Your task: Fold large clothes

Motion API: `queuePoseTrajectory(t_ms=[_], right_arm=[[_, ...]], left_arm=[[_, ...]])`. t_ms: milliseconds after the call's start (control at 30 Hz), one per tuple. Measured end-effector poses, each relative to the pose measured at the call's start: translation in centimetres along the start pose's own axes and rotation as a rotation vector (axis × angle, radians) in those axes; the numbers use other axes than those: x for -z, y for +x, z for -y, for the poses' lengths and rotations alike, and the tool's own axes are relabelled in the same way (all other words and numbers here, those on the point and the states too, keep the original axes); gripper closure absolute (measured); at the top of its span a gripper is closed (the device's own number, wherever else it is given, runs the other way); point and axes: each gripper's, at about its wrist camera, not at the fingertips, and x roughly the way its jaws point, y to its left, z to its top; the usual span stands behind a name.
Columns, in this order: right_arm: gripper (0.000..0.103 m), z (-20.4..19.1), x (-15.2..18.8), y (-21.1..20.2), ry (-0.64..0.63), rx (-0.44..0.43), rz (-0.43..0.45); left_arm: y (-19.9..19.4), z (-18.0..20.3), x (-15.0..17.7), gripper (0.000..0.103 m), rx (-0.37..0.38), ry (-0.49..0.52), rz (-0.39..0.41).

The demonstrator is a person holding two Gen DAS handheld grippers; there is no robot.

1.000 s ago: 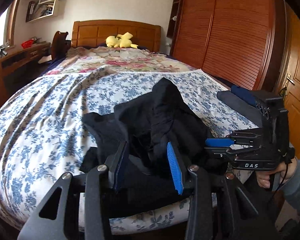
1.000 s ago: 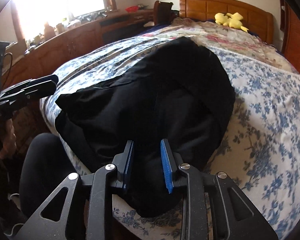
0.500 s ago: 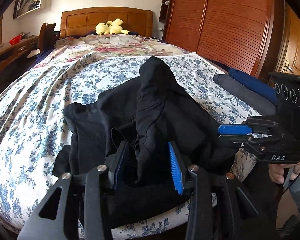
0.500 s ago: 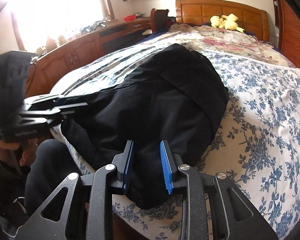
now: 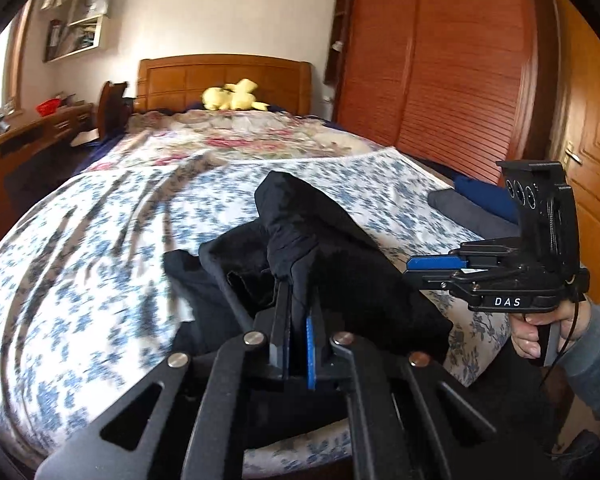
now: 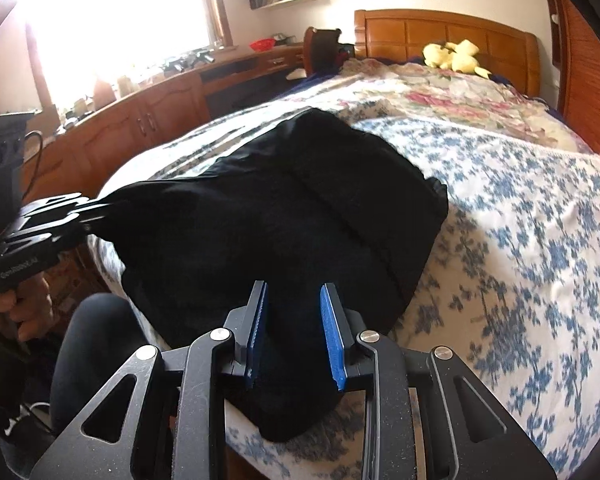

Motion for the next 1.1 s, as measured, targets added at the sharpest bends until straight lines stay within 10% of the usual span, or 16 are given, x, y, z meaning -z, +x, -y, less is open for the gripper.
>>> queuePoseTrajectory(t_ms=[367, 1100], right_arm=[[0.077, -2.1, 0.3, 5.3, -0.071, -0.032, -0.107], [0.067, 1.8, -2.4, 4.6, -0.095, 0.040, -0.062]], left_arm=[[0.2, -5.1, 7.6, 0.099, -0.090, -0.133, -0.113], [-2.4, -4.6, 7.3, 0.074, -0.211, -0.095, -0.147]])
